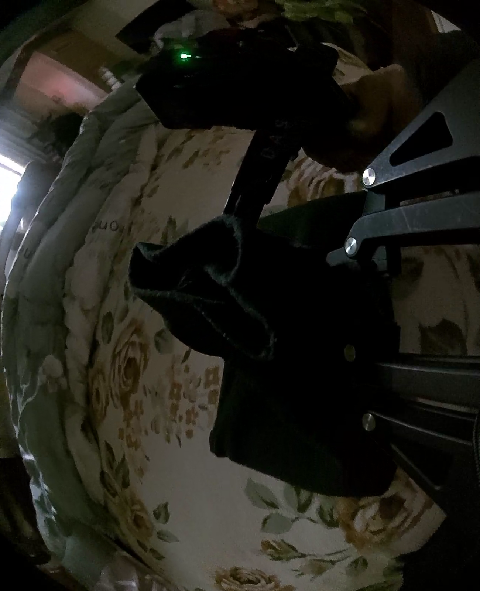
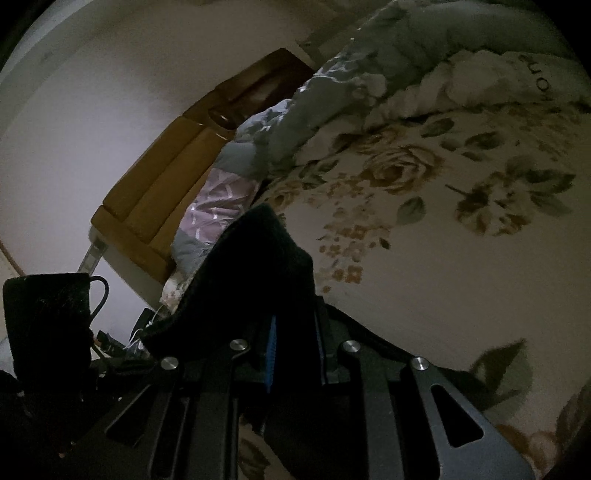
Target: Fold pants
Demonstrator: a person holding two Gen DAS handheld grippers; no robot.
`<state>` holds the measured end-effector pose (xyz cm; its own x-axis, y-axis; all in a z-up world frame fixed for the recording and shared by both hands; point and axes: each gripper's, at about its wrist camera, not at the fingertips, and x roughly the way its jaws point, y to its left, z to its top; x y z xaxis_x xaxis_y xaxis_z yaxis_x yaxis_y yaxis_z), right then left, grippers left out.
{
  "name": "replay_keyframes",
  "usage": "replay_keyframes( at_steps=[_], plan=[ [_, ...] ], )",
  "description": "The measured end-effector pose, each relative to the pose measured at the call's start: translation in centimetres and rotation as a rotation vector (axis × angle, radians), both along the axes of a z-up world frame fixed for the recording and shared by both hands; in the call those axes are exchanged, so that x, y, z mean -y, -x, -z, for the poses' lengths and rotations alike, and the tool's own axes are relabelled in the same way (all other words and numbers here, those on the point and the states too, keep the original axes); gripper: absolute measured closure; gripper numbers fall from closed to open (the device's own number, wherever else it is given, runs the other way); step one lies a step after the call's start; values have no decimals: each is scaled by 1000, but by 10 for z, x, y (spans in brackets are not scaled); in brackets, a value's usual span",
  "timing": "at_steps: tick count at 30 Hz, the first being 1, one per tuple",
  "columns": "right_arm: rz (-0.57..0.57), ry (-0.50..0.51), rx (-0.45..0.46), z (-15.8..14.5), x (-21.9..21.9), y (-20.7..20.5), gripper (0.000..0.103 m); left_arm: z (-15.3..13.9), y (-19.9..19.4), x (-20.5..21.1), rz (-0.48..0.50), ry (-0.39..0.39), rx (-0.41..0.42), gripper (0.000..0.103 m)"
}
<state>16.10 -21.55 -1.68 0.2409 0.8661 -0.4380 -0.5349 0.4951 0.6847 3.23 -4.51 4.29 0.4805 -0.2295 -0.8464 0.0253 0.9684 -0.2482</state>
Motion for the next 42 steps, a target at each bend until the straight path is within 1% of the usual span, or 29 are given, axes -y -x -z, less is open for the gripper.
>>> replay_keyframes(
  at_steps=[2,3,5,6,8,12,14,17,18,19,20,21,22,27,29,30,32,34,36,39,42],
  plan=[
    [11,16,-3,3,4,0,83,5,-1,7,20,-6,-1,87],
    [24,28,-8,5,7,-1,79,7,-1,10,29,-6,-3,86],
    [51,52,-16,8,13,-1,78,11,-3,16,54,1,-8,82],
    [68,69,-20,10,18,0,78,13,-3,19,68,7,-10,79],
    [88,81,-28,13,24,1,78,16,-3,25,99,30,-6,67],
    [148,98,-37,14,44,10,78,19,0,35,153,38,3,60],
    [184,114,-39,13,52,13,78,19,2,37,180,65,-3,54],
    [258,133,-48,11,71,21,73,15,7,38,215,94,2,50],
    [276,132,-52,11,76,23,67,13,10,38,222,95,7,49],
    [292,129,-56,10,80,26,56,11,12,38,230,97,11,46],
    [313,120,-58,9,86,30,51,9,14,36,235,101,13,43],
    [329,108,-55,7,90,33,39,7,16,35,238,108,13,42],
    [346,98,-50,4,94,37,33,6,18,32,241,116,13,41],
    [388,82,-58,-7,95,50,23,-3,27,18,233,138,12,38],
    [397,98,-62,-10,90,54,18,-5,31,9,219,144,10,34],
    [401,113,-62,-13,86,56,16,-6,33,4,213,148,11,34],
    [401,130,-53,-17,80,59,14,-7,34,-8,187,156,9,33],
    [403,158,-41,-22,73,63,8,-7,35,-22,156,163,6,32],
    [406,188,-36,-26,65,67,4,-8,35,-36,119,167,3,31],
    [402,219,-39,-29,55,72,1,-9,35,-57,67,169,3,30],
    [412,260,-61,-28,46,76,1,-9,35,-78,20,196,1,29]
  ],
)
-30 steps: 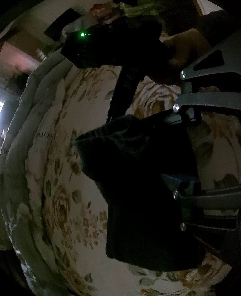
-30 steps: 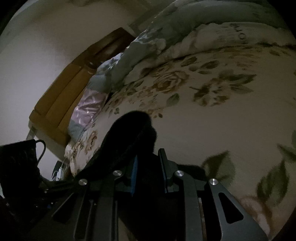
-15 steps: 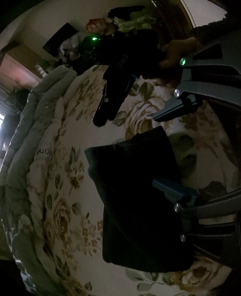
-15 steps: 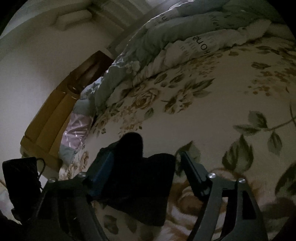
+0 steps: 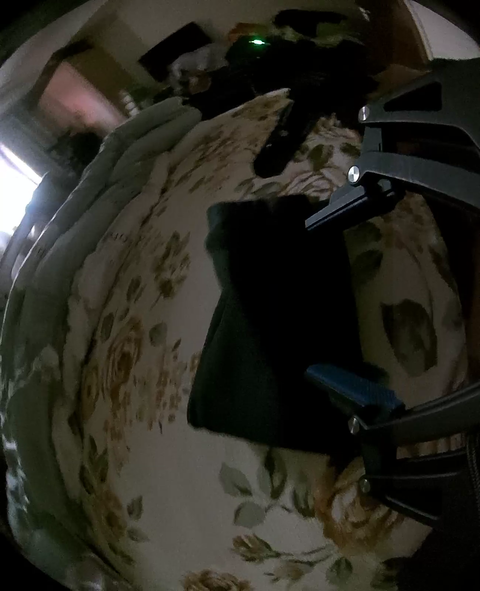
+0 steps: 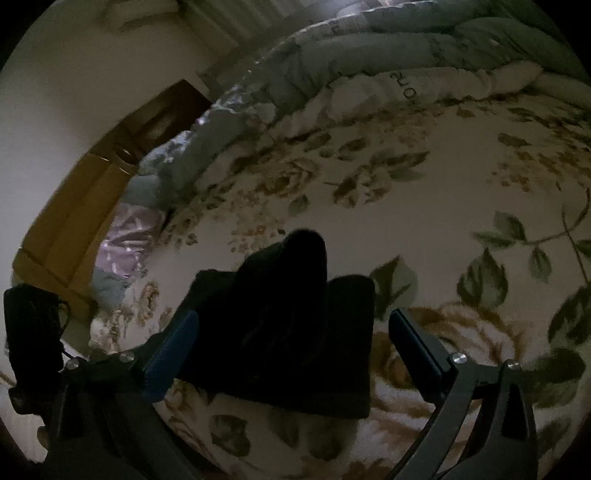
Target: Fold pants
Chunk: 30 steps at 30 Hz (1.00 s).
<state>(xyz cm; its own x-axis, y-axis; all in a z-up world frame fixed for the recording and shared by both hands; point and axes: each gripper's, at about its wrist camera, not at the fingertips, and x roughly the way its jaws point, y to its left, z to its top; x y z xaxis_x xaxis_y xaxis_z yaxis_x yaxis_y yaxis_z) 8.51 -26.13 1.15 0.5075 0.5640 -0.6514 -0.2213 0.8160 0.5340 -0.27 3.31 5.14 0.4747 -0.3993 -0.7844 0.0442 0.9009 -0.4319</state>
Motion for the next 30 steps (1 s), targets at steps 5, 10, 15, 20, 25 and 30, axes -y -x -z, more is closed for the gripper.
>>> replay_keyframes(
  at_steps=[5,10,15,20,25,30],
  plan=[
    [43,-19,-61,6,-5,4,1,4,-1,-32,-71,33,-16,27],
    [66,-11,-68,5,-9,9,1,7,-2,-51,-113,48,-27,27],
    [71,1,-74,3,-12,9,1,15,-6,-62,-140,57,-45,27],
    [89,0,-91,2,-15,7,1,22,-11,-73,-159,62,-67,27],
    [110,17,-112,4,-19,-1,1,29,-21,-79,-171,45,-89,27],
    [119,22,-132,8,-24,-7,1,38,-33,-82,-174,46,-110,26]
  ],
)
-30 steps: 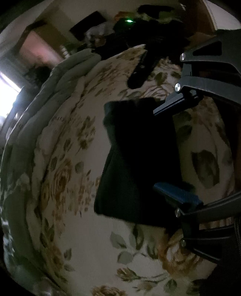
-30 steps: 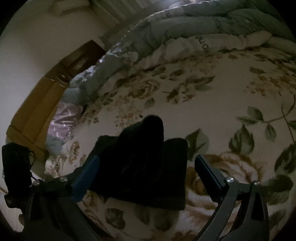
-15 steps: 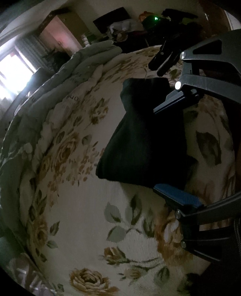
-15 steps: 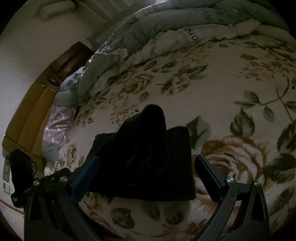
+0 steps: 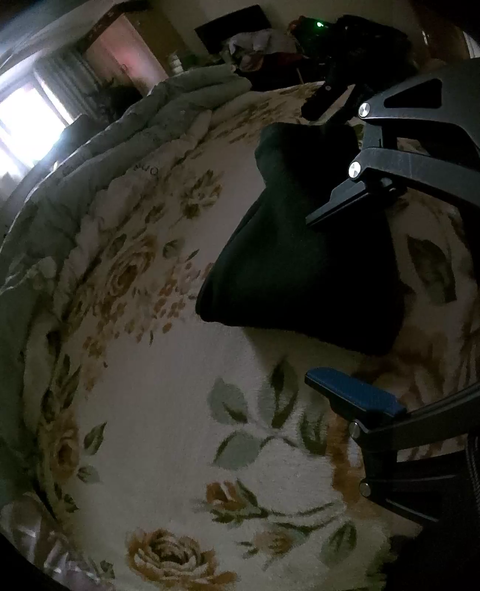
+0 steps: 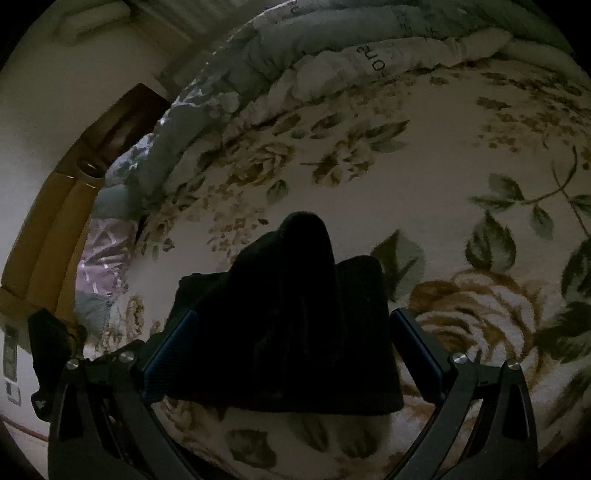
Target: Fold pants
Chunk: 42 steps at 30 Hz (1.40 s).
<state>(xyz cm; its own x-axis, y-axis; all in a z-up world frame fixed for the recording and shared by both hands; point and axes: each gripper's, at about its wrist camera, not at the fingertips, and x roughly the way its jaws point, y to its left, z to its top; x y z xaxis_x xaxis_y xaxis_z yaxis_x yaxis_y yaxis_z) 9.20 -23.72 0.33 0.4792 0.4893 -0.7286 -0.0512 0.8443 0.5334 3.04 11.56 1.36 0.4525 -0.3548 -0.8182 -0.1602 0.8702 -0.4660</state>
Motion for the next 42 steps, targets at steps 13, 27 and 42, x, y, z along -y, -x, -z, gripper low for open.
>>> replay_keyframes(
  at_steps=[13,27,42],
  plan=[
    [15,9,-102,39,2,-11,1,32,-28,14,38,-29,-71,24],
    [1,-106,-127,67,12,-3,29,54,-44,18,30,-8,-119,20],
    [-49,-112,-28,54,10,10,56,43,-43,36,55,-65,-88,56]
  ],
)
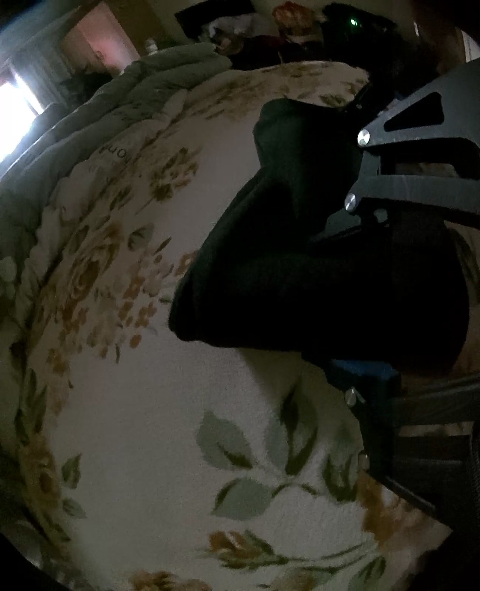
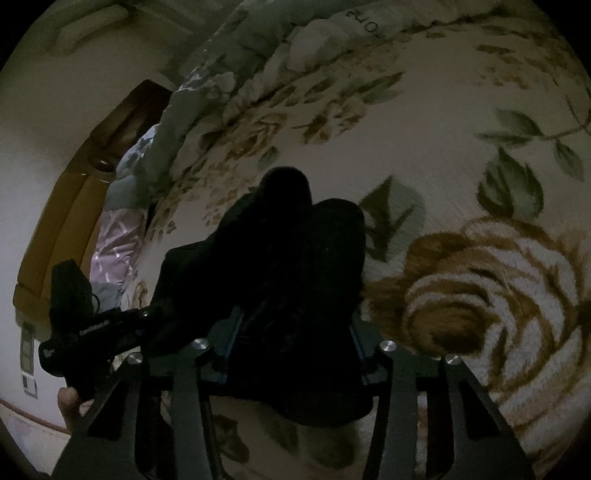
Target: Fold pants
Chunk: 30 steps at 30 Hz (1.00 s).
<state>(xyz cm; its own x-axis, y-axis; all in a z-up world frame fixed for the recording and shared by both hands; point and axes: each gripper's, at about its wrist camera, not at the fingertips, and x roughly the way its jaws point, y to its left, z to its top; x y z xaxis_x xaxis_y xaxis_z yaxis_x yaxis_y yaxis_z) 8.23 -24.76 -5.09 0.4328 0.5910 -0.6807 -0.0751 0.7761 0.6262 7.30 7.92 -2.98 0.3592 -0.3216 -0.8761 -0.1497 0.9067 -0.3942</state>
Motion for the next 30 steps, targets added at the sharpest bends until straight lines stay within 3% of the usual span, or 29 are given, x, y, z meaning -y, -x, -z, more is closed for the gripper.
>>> replay_keyframes(
  at_steps=[10,21,30],
  plan=[
    [-14,2,33,-16,-4,5,59,-26,14,-1,1,7,53,75],
    [-77,-39,106,-51,-35,-8,61,-76,25,-31,-50,-19,157,76],
    [-144,-61,142,-58,-84,-59,61,-84,-1,-73,-115,-78,182,76]
  ],
)
